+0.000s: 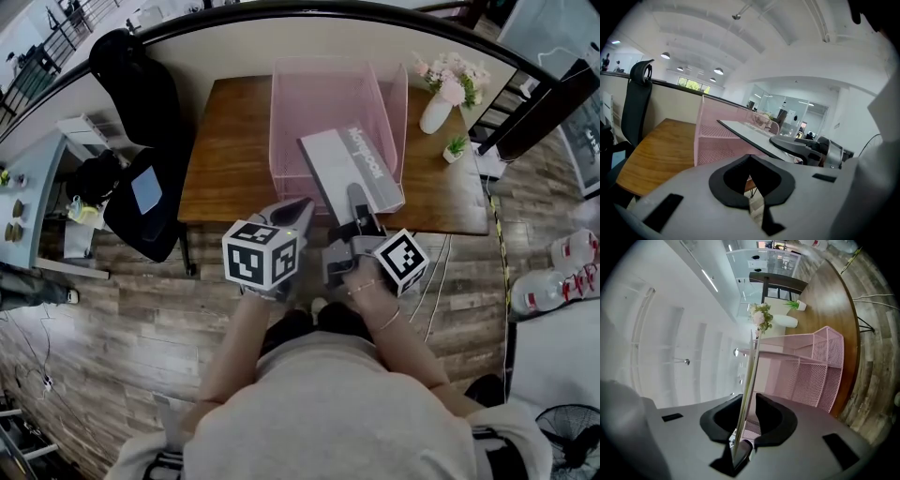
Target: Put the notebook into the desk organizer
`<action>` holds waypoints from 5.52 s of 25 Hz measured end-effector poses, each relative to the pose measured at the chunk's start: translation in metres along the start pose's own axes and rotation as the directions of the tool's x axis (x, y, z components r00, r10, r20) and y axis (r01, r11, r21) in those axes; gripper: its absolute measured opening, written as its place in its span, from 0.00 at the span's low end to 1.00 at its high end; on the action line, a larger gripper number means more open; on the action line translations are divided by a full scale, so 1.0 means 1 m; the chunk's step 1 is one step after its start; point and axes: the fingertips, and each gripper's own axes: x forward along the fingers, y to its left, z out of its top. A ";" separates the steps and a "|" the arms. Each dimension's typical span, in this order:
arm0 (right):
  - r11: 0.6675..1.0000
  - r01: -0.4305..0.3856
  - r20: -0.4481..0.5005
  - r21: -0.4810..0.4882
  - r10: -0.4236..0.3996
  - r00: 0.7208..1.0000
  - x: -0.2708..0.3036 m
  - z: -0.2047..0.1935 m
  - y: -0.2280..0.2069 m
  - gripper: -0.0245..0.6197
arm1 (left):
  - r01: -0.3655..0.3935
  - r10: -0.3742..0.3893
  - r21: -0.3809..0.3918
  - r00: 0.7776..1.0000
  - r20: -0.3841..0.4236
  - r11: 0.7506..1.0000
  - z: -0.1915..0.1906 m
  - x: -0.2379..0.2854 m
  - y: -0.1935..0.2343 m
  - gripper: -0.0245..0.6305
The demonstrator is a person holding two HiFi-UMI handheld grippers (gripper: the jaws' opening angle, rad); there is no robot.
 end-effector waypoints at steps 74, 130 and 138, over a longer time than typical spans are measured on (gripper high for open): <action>0.999 -0.046 -0.092 0.009 0.047 0.995 0.021 -0.004 -0.001 0.06 | 0.031 -0.030 -0.028 1.000 0.004 0.999 0.004 0.019 0.002 0.04; 0.876 -0.235 -0.321 -0.422 0.098 0.942 0.009 -0.023 0.049 0.14 | 0.062 -0.063 0.038 0.998 0.031 0.997 0.010 0.009 -0.008 0.05; 0.675 -0.302 -0.382 -0.673 0.032 0.923 -0.002 -0.033 0.058 0.10 | 0.055 -0.061 0.090 0.996 0.072 0.994 0.014 0.001 -0.012 0.05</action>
